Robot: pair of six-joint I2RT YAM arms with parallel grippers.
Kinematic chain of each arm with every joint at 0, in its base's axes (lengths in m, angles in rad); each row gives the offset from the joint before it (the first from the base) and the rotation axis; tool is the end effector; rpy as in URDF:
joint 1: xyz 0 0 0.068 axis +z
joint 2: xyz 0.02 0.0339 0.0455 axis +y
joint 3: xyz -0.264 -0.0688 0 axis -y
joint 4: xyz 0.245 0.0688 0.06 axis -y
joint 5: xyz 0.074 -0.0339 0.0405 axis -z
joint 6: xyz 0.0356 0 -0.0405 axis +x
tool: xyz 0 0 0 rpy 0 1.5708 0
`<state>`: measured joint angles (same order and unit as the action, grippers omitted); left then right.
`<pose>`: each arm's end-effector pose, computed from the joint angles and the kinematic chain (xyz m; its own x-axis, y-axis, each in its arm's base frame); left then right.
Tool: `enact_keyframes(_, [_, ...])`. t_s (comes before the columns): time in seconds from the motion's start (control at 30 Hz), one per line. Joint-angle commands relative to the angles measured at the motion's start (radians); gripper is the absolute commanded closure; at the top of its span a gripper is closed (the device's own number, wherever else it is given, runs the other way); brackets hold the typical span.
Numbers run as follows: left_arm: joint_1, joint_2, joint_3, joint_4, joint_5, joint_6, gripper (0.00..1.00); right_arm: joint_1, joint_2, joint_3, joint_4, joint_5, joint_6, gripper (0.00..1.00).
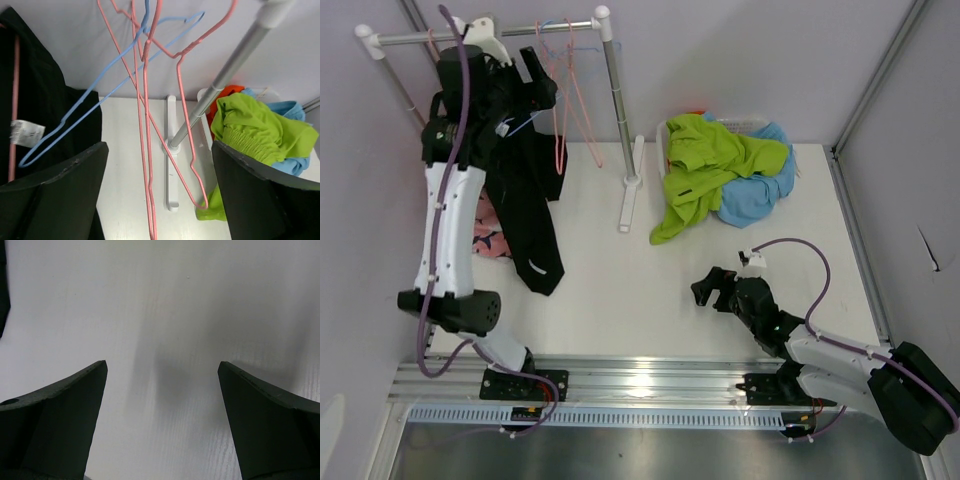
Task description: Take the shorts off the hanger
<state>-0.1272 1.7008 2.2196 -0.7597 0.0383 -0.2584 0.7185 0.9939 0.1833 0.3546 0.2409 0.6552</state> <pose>0.3407 -0.0449 0.5227 -0.2706 -0.2228 -0.9365 0.0977 0.9615 -0.2570 0.1455 0.1159 0.1508 -0.5541 0.3015 -0.7759 -0.1770 0.8681 0.4638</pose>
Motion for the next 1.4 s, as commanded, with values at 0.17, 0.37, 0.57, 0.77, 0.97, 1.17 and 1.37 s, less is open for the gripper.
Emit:
enact_keyframes(0.17, [0.029, -0.219, 0.002, -0.052, -0.164, 0.073, 0.02, 0.009, -0.015, -0.001, 0.057, 0.001, 0.007, 0.01])
enact_keyframes(0.37, [0.124, -0.273, -0.167, -0.004, -0.176, 0.061, 0.05, 0.013, -0.018, -0.001, 0.055, -0.002, 0.006, 0.01])
enact_keyframes(0.57, [0.187, -0.201, -0.203, 0.028, -0.184, 0.051, 0.11, 0.015, -0.017, -0.002, 0.057, -0.003, 0.004, 0.01])
enact_keyframes(0.77, [0.219, -0.057, -0.080, -0.019, -0.181, 0.041, 0.18, 0.015, -0.011, -0.001, 0.060, -0.005, 0.003, 0.01])
enact_keyframes(0.97, [0.228, 0.089, 0.120, -0.082, -0.206, 0.039, 0.24, 0.015, -0.008, 0.001, 0.061, -0.005, 0.001, 0.01])
enact_keyframes(1.17, [0.232, 0.149, 0.161, -0.101, -0.235, 0.035, 0.39, 0.015, 0.002, 0.004, 0.063, -0.003, 0.000, 0.01])
enact_keyframes(1.37, [0.232, 0.186, 0.158, -0.110, -0.252, 0.036, 0.41, 0.016, 0.006, 0.007, 0.063, -0.005, -0.002, 0.01])
